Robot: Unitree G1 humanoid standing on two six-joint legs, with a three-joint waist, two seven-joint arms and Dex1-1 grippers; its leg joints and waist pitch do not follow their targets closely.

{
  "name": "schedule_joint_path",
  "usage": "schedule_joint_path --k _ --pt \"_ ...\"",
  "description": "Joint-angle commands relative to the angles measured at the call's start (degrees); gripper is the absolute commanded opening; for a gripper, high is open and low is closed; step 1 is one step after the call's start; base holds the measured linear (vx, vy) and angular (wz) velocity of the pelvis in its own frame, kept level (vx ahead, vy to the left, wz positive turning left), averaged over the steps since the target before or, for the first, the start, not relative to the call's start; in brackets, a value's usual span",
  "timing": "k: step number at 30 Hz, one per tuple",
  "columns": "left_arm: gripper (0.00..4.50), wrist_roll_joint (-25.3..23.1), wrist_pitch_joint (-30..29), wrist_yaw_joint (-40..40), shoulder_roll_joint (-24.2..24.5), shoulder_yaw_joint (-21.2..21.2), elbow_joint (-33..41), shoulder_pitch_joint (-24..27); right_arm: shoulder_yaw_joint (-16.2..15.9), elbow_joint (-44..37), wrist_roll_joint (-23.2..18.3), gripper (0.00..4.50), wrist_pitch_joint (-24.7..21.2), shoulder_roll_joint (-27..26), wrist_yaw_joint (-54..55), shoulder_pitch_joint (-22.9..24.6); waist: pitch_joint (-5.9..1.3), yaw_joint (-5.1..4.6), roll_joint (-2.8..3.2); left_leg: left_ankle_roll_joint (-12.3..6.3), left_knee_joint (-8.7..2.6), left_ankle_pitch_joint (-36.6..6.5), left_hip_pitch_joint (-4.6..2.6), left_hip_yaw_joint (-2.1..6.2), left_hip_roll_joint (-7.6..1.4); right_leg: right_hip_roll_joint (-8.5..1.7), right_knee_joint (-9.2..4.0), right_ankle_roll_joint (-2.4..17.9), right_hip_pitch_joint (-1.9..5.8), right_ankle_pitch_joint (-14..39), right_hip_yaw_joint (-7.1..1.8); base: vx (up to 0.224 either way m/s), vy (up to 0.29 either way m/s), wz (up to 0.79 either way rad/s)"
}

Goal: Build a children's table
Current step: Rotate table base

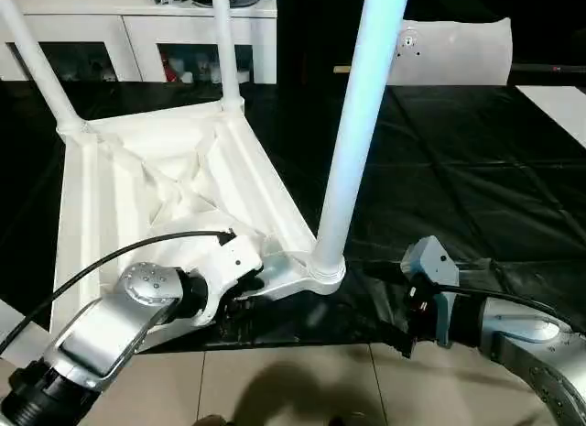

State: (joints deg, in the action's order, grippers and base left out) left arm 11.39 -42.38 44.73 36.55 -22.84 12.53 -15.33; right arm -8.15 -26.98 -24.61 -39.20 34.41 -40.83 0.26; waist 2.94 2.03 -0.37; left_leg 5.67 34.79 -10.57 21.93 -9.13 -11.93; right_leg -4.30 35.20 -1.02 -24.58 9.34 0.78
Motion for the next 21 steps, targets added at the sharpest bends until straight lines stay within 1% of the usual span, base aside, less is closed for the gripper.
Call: schedule_joint_path --k 1,3,4,5,6,8,13,14,15,16,17,18,19,20,21 --pt "1.32 -0.8 -0.6 0.2 0.0 -0.2 -0.6 -1.2 0.1 -0.3 0.1 4.5 0.5 0.5 -0.2 -0.6 -3.36 0.16 0.02 -0.21 -4.17 -14.7 -0.49 -0.49 0.33 -1.03 -4.86 5.6 2.73 21.9 -0.68 0.0 0.0 0.0" --pt "1.07 -0.8 -0.6 0.4 0.0 -0.3 -0.8 -1.4 0.1 -0.4 0.1 4.5 0.5 0.5 -0.2 -0.6 -3.35 0.16 0.02 -0.24 -4.17 -14.6 -0.47 -0.5 0.32 -1.03 -4.81 5.8 2.75 21.4 -0.69 0.0 0.0 0.0" --pt "0.99 -0.8 -0.5 0.4 -0.1 -0.3 -0.9 -1.5 0.1 -0.3 0.2 4.5 0.6 0.4 -0.2 -0.5 -3.36 0.14 0.11 -0.24 -4.17 -14.6 -0.46 -0.51 0.34 -1.02 -4.81 5.9 2.76 21.3 -0.68 0.0 0.0 0.0" --pt "0.94 -0.8 -0.4 0.5 -0.1 -0.3 -1.0 -1.5 0.2 -0.3 0.2 4.5 0.6 0.4 -0.2 -0.5 -3.35 0.14 0.05 -0.27 -4.16 -14.6 -0.45 -0.53 0.35 -1.02 -4.84 5.9 2.76 21.3 -0.69 0.0 0.0 0.0" --pt "0.91 -0.8 -0.3 0.6 -0.3 -0.2 -1.2 -1.6 0.2 -0.4 0.2 4.5 0.6 0.4 -0.2 -0.5 -3.34 0.19 0.21 -0.17 -4.18 -14.8 -0.46 -0.49 0.34 -1.06 -4.83 5.9 2.78 21.6 -0.69 0.0 0.0 0.0" --pt "0.74 -0.8 -0.1 0.7 -0.4 -0.1 -1.3 -1.7 0.3 -0.4 0.2 4.5 0.6 0.4 -0.2 -0.5 -3.32 0.15 0.15 -0.13 -4.19 -15.2 -0.52 -0.49 0.31 -1.04 -4.87 5.9 2.74 21.9 -0.67 0.0 0.0 0.0" --pt "0.42 -1.0 2.0 1.8 -0.4 -0.6 -1.7 -1.9 0.4 -0.3 0.3 4.5 0.6 0.4 -0.2 -0.5 -3.21 0.12 0.12 -0.07 -4.23 -16.5 -0.58 -0.44 0.37 -1.07 -5.24 4.9 2.58 25.0 -0.63 0.0 0.0 0.0" --pt "0.3 -1.2 2.9 2.1 -0.3 -0.8 -1.8 -1.8 0.4 -0.3 0.3 4.5 0.7 0.4 -0.2 -0.5 -3.22 0.14 0.16 -0.05 -4.25 -16.6 -0.61 -0.4 0.34 -1.08 -5.23 4.8 2.55 25.0 -0.63 0.0 0.0 0.0" --pt "0.2 -1.4 4.2 2.6 -0.2 -1.0 -1.9 -1.8 0.4 -0.2 0.3 4.5 0.7 0.4 -0.2 -0.5 -3.23 0.13 0.04 -0.1 -4.27 -16.7 -0.56 -0.37 0.36 -1.08 -5.3 4.8 2.61 25.2 -0.59 0.0 0.0 0.0" --pt "0.13 -1.4 4.2 2.6 -0.2 -1.0 -1.9 -1.8 0.4 -0.2 0.3 4.5 0.7 0.4 -0.2 -0.5 -3.23 0.17 0.06 -0.14 -4.27 -16.8 -0.59 -0.37 0.36 -1.1 -5.35 4.7 2.59 25.5 -0.59 0.0 0.0 0.0" --pt "0.05 -1.9 6.0 3.0 -0.1 -1.3 -2.2 -1.8 0.4 -0.2 0.3 4.5 0.8 0.4 -0.2 -0.5 -3.29 0.15 0.06 -0.07 -4.26 -16.6 -0.6 -0.35 0.31 -1.14 -5.23 4.7 2.62 25.3 -0.61 0.0 0.0 0.0" --pt "0.05 -2.2 7.7 3.6 0.0 -1.5 -2.5 -1.8 0.4 -0.1 0.4 4.5 0.8 0.4 -0.3 -0.6 -3.32 0.1 -0.16 -0.27 -4.32 -16.4 -0.5 -0.33 0.27 -1.12 -5.28 4.6 2.68 24.9 -0.62 0.0 0.0 0.0" --pt "0.02 -2.6 9.5 4.1 0.0 -1.5 -3.0 -1.9 0.4 0.0 0.4 4.5 0.9 0.4 -0.3 -0.7 -3.35 0.18 -0.1 -0.34 -4.32 -16.0 -0.45 -0.31 0.29 -1.17 -5.21 4.6 2.71 24.5 -0.63 0.0 0.0 0.0" --pt "0.02 -2.9 12.6 4.9 0.0 -1.5 -3.8 -1.9 0.4 0.1 0.4 4.5 1.0 0.3 -0.3 -0.8 -3.39 0.15 -0.18 -0.27 -4.31 -15.8 -0.46 -0.36 0.25 -1.2 -5.13 4.7 2.73 24.0 -0.66 0.0 0.0 0.0" --pt "0.02 -2.9 12.6 4.9 0.0 -1.5 -3.8 -1.9 0.4 0.1 0.4 4.5 1.0 0.3 -0.3 -0.8 -3.39 0.15 -0.18 -0.27 -4.31 -15.8 -0.46 -0.36 0.25 -1.2 -5.13 4.7 2.73 24.0 -0.66 0.0 0.0 0.0"
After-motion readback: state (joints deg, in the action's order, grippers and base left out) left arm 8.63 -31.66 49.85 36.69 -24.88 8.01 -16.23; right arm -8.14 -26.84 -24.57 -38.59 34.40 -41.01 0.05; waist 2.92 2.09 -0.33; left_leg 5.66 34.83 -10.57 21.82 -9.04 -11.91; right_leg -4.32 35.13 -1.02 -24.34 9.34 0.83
